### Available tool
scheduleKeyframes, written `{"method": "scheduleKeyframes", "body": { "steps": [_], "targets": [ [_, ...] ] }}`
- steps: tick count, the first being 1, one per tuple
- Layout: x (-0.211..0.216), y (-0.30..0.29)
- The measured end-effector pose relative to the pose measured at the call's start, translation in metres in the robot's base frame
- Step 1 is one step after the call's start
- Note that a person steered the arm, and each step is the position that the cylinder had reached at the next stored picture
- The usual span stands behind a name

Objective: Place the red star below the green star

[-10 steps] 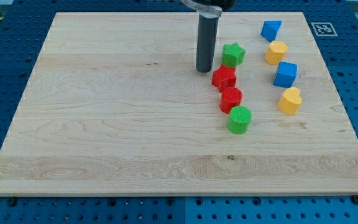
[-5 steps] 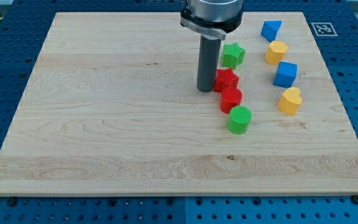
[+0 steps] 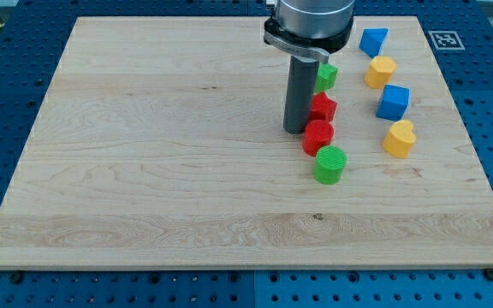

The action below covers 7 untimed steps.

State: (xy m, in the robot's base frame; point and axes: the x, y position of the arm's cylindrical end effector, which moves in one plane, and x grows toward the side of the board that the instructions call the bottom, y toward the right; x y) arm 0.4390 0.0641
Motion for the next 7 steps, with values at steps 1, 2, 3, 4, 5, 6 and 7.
{"method": "scheduleKeyframes", "body": {
  "steps": [1,2,3,4,5,6,7],
  "targets": [
    [0.0,0.005],
    [0.0,0.01],
    [0.0,0.012],
    [0.0,0.012],
    [0.023,-0.012],
    [0.053,-0.021],
    [0.056,-0.009]
  ]
}}
